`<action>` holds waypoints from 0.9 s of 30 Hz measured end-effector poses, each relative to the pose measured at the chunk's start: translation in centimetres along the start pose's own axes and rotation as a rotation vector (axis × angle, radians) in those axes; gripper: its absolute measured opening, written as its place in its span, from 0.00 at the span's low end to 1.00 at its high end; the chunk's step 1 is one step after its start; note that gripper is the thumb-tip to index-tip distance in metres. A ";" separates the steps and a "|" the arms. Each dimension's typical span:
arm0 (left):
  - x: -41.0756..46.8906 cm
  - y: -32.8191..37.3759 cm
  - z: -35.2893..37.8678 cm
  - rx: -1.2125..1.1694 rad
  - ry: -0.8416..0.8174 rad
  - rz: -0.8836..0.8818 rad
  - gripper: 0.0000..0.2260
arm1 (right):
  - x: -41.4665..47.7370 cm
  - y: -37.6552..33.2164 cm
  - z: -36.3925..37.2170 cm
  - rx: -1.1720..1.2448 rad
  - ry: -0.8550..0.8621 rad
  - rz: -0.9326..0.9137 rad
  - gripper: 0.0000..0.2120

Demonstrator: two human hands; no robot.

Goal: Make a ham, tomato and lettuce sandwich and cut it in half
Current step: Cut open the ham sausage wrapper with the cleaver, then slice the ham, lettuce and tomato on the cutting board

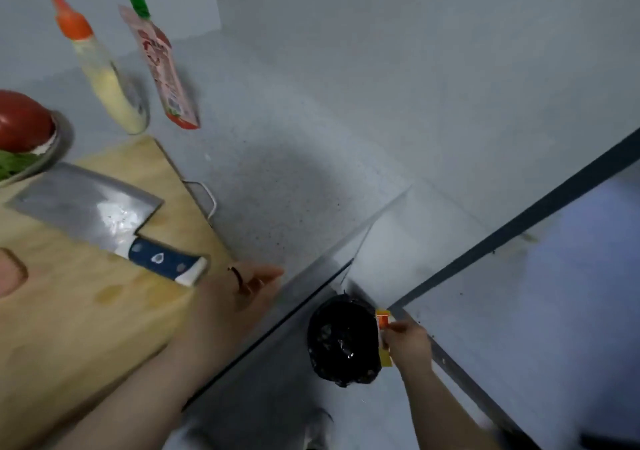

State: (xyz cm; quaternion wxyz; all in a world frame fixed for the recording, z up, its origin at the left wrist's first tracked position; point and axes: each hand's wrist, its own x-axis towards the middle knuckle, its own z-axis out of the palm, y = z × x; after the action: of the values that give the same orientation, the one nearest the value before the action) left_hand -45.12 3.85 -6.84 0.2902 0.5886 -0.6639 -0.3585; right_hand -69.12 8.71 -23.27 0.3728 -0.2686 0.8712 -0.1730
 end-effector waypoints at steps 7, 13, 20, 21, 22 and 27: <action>0.2 0.3 1.7 0.003 0.102 0.016 0.20 | 6.5 2.2 1.4 0.089 -0.212 0.049 0.20; 0.3 0.8 0.8 -0.007 0.197 0.039 0.22 | 6.5 1.7 -0.4 0.194 -0.296 -0.035 0.15; -0.1 0.4 -2.7 -0.114 0.336 -0.051 0.16 | 0.8 -6.1 -3.3 0.390 -0.098 -0.286 0.13; -0.3 0.1 -3.4 -0.121 0.352 -0.063 0.16 | -0.6 -7.5 -3.6 0.383 -0.059 -0.358 0.12; -0.5 -0.3 -4.6 -0.121 0.372 -0.069 0.16 | -2.1 -9.1 -3.6 0.383 -0.020 -0.447 0.11; -1.8 -2.7 -10.1 -0.097 0.444 -0.072 0.12 | -10.6 -16.8 -2.8 0.432 -0.001 -0.767 0.16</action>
State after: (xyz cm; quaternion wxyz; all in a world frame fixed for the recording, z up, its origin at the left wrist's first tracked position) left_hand -35.16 4.17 -3.16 0.4443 0.6616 -0.5443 -0.2618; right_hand -59.36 1.91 -7.11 0.3294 -0.4885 0.6522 -0.4769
